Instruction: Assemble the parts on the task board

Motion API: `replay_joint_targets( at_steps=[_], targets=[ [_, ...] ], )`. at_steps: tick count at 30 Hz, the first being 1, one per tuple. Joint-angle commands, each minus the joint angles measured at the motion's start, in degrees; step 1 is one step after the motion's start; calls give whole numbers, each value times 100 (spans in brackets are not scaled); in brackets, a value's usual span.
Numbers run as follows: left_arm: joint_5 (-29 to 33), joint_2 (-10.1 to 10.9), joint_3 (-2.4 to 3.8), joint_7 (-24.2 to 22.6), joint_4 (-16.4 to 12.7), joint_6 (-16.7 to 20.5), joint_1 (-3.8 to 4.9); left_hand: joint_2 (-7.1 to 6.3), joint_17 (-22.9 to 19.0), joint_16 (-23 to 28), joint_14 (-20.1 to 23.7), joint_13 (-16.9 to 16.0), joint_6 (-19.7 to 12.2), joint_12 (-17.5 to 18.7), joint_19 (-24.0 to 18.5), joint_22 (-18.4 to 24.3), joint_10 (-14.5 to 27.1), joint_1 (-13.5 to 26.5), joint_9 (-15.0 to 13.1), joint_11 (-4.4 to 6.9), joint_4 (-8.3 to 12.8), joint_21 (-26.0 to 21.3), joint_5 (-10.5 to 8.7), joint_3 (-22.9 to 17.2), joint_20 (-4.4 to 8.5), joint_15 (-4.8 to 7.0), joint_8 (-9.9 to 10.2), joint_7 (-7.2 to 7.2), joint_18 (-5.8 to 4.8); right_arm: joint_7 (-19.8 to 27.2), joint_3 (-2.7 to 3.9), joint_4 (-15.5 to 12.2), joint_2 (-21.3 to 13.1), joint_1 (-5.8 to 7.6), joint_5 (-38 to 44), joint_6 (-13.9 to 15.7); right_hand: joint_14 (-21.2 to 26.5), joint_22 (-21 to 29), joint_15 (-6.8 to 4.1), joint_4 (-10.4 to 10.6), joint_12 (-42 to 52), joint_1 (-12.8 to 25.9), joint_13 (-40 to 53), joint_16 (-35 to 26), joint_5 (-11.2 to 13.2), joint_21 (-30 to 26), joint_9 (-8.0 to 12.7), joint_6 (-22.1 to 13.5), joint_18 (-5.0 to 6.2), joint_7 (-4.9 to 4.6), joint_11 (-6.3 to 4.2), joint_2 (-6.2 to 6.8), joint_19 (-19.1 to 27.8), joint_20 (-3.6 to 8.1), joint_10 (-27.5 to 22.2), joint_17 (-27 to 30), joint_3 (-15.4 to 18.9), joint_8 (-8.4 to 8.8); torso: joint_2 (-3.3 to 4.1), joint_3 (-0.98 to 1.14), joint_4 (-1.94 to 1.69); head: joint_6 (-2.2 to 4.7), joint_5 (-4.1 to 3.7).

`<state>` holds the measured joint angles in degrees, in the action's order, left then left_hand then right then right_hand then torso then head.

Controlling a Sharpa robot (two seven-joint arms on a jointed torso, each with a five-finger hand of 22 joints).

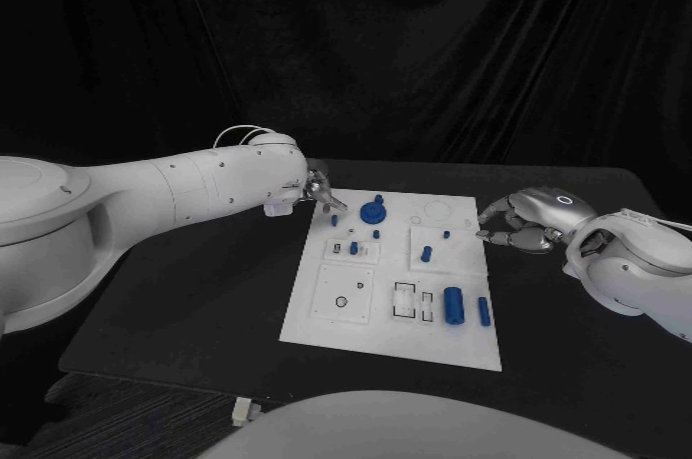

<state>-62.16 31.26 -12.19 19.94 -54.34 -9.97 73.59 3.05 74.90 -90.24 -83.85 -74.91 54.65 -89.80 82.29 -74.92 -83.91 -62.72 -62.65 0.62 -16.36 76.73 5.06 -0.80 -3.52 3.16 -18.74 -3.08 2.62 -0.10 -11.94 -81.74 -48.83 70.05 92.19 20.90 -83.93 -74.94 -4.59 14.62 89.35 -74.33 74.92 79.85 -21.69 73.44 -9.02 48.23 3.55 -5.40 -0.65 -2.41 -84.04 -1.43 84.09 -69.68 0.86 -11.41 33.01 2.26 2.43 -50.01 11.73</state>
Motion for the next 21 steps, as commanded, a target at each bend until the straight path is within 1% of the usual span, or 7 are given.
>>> replay_joint_targets(
  at_steps=[1,7,14,21],
  targets=[
    [-19,-23,5,-112,19,-148,-11,75,1510,24,-615,-1509,-7,-20,-49,-1075,-609,2,19,-54,14,-29,-26,34,-8,-48,44,-40,63,-57,4,-1,1,-14,9,-13,-265,-1008,26,20,-39,2,1289,-41,-35,-27,9,53,16,3,15,-23,-110,-49,474,13,-11,0,1,2,3,1,18],
    [-19,-43,5,-13,53,-277,-14,82,1510,24,-615,-1509,-13,-20,-56,-1074,-609,2,38,-61,18,-35,-19,41,-15,-55,74,-48,64,-52,4,1,8,-14,9,-10,-265,-1008,25,18,-44,-1,1279,-40,-38,-25,10,54,16,3,15,-22,-110,-49,468,11,-13,0,3,0,2,1,15],
    [-19,-81,5,31,97,-329,-20,83,1510,24,-615,-1509,-13,-20,-53,-1075,-609,4,41,-63,18,-30,-19,43,-16,-57,79,-50,63,-43,4,-20,13,-15,9,-6,-265,-1008,25,18,-44,-1,1279,-40,-38,-25,10,54,16,3,15,-22,-110,-49,468,11,-13,0,-1,3,-2,1,20],
    [-19,-138,5,59,138,-383,-32,91,1510,24,-615,-1509,-14,-20,-61,-1072,-609,5,49,-66,19,-41,-11,45,-19,-60,92,-53,65,-36,4,-15,15,-16,9,4,-265,-1008,24,16,-45,-5,1279,-40,-43,-25,11,56,16,3,15,-21,-110,-48,468,10,-15,0,-1,0,-1,1,19]
  ],
)
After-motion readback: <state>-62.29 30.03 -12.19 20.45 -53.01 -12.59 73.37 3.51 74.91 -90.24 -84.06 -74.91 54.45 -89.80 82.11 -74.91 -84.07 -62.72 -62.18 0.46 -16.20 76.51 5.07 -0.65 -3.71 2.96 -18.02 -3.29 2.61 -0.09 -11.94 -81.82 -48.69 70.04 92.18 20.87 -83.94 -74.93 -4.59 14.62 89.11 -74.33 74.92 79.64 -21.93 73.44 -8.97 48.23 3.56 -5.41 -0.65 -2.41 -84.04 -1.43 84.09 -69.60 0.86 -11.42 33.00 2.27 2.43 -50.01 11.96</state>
